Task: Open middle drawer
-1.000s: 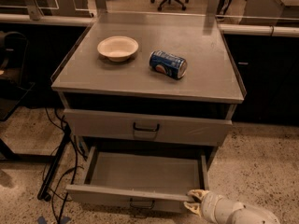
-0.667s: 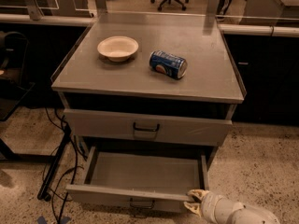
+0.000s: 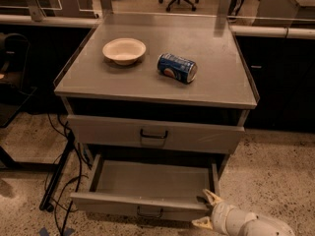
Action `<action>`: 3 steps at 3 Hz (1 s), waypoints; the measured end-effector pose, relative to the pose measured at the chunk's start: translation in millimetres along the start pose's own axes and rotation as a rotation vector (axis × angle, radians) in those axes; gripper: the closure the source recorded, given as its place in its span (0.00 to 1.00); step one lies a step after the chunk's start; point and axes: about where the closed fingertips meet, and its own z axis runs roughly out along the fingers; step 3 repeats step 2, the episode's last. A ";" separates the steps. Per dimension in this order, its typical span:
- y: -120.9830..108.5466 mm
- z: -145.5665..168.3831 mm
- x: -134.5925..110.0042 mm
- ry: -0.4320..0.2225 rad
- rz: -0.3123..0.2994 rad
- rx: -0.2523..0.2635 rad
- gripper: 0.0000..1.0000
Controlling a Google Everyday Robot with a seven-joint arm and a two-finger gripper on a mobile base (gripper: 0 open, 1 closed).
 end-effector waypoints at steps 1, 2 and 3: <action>0.0 0.0 0.0 0.000 0.000 0.000 0.00; 0.0 0.0 0.0 0.000 0.000 0.000 0.00; 0.0 0.0 0.0 0.000 0.000 0.000 0.00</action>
Offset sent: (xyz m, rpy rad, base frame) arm 0.0000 0.0000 0.0000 0.0000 0.0000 0.0000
